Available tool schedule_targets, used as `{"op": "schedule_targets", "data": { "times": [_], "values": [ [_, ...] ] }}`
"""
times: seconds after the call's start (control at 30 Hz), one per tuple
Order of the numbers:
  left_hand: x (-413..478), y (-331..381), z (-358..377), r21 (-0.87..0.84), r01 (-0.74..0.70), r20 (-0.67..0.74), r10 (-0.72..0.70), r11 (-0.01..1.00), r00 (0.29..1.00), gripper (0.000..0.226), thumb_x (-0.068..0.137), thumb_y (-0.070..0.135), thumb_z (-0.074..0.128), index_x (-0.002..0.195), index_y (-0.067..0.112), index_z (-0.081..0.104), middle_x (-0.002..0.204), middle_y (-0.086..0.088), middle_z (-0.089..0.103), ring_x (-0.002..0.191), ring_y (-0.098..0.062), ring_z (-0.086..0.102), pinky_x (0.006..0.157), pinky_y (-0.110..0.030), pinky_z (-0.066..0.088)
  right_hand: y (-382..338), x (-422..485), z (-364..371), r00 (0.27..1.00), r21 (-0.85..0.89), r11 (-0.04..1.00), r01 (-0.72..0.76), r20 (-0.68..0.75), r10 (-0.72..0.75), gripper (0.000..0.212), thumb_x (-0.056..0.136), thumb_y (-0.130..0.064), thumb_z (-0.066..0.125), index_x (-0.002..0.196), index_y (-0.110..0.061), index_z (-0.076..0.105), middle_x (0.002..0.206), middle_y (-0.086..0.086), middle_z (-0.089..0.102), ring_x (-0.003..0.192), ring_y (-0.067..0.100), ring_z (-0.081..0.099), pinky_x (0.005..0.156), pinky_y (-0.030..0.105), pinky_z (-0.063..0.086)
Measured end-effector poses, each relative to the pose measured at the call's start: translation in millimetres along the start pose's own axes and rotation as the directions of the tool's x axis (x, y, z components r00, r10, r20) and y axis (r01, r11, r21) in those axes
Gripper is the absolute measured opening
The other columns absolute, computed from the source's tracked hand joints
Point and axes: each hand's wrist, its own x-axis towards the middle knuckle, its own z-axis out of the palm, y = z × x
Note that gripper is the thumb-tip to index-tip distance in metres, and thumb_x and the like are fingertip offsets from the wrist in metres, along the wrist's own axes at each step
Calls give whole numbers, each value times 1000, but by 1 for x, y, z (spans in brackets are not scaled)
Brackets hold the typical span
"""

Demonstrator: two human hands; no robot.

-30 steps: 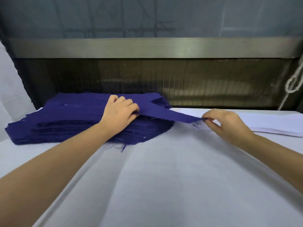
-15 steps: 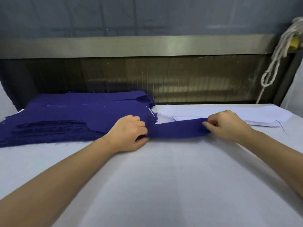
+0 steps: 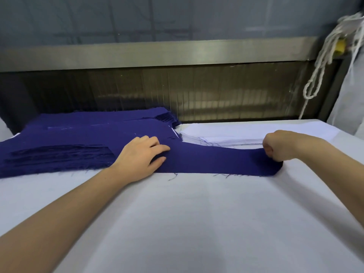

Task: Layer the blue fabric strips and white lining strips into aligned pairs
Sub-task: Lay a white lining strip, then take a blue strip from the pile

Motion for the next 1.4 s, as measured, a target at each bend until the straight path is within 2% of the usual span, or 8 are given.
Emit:
{"op": "schedule_targets", "data": {
  "times": [0.2,0.47,0.7,0.87,1.07,1.23,1.33,1.4],
  "values": [
    [-1,0,6,-56,-45,110,51,997,993,33,98,31,42,127,29,57,107,10,59,98,-10,52,83,-21,32,-19,1,13,979,-31,1000,2,-204,-9,10,86,-14,46,92,-22,49,105,1,55,91,21,51,68,29,38],
    [-2,4,3,-239,85,227,-29,967,973,17,89,30,58,106,29,61,68,14,52,65,2,48,60,-19,36,-41,2,26,888,203,957,209,-448,-99,34,95,-41,41,126,-29,49,113,1,62,103,26,56,71,30,35],
    [-2,11,-3,-234,35,263,28,972,965,28,91,36,54,119,37,56,68,13,49,64,-2,46,62,-24,39,-32,4,36,907,301,914,270,-399,-136,42,92,-51,44,130,-32,50,84,-4,55,98,25,56,71,28,35],
    [-1,14,0,-89,9,215,11,996,977,40,92,50,44,131,41,47,91,22,49,77,-1,44,61,-22,36,-21,10,35,953,377,904,201,-288,-92,36,87,-53,51,106,-23,44,81,-4,52,84,23,51,67,32,38],
    [5,18,3,-109,-15,212,38,994,976,41,92,50,43,131,39,47,76,22,41,76,-3,43,60,-24,36,-20,14,30,952,267,955,128,-304,-43,36,90,-54,46,93,-18,39,71,-4,42,80,26,48,66,33,34],
    [9,20,5,-158,-12,208,46,987,977,41,92,49,45,131,37,49,79,20,42,78,-3,45,67,-25,39,-46,19,15,836,316,918,241,-548,-31,21,94,-32,45,110,-20,51,93,3,59,94,30,55,70,30,32],
    [12,23,8,-158,-16,211,50,987,976,42,92,50,43,132,38,47,78,22,40,78,-3,44,66,-25,39,-68,30,2,829,296,907,299,-551,-94,36,96,-28,44,131,-23,48,123,4,52,107,28,53,76,31,35],
    [11,26,9,-150,-6,217,39,989,975,43,93,51,40,133,38,45,79,22,39,80,-3,43,68,-26,39,-80,40,-5,849,274,914,299,-513,-124,39,96,-29,45,135,-23,47,128,5,47,113,27,50,79,31,37]
  ]
}}
